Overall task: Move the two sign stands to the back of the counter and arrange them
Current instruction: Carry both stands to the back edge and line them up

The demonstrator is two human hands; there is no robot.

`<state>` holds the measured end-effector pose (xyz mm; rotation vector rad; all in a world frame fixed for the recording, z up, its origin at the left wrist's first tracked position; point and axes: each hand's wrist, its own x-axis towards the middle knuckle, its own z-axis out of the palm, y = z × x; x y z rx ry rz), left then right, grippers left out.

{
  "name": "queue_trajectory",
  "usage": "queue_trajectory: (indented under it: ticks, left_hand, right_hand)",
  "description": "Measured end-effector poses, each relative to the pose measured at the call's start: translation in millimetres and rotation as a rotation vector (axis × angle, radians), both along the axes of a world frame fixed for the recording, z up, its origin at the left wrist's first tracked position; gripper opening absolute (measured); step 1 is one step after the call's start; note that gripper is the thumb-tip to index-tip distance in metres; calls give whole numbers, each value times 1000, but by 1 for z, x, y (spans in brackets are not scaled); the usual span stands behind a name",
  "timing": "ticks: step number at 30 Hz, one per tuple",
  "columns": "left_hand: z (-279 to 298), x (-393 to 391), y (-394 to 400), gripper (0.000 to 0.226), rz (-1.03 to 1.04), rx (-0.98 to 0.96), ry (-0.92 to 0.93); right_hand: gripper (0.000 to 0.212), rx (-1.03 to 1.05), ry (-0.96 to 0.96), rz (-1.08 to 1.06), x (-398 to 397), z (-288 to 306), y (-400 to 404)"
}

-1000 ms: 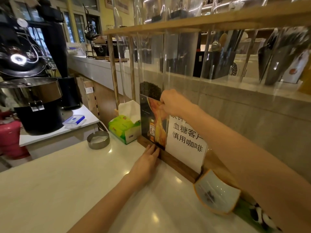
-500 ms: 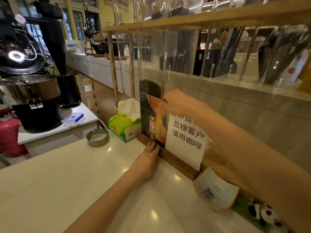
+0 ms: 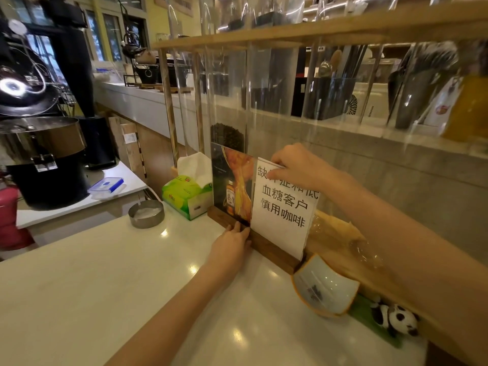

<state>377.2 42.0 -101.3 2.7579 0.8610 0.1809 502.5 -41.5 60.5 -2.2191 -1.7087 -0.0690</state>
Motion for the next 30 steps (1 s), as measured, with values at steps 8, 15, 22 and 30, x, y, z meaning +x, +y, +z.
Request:
queue_trajectory:
  ticks: [8,15,22,30]
  left_hand:
    - [-2,-3,5,44,-1,13,14]
    - [-6,-4,3,44,-4,44,-10]
    - [7,-6,6,48,-45,29,134]
    - [45,-38,3,45,-9,-130,-190]
  right_hand:
    - [19,12,12,16,-1,0,1]
    - [24,13,13,20,-1,-1,0]
    - [38,-45,0,1,-5,5,-4]
    - [45,97,-96,-12,-34,11,-11]
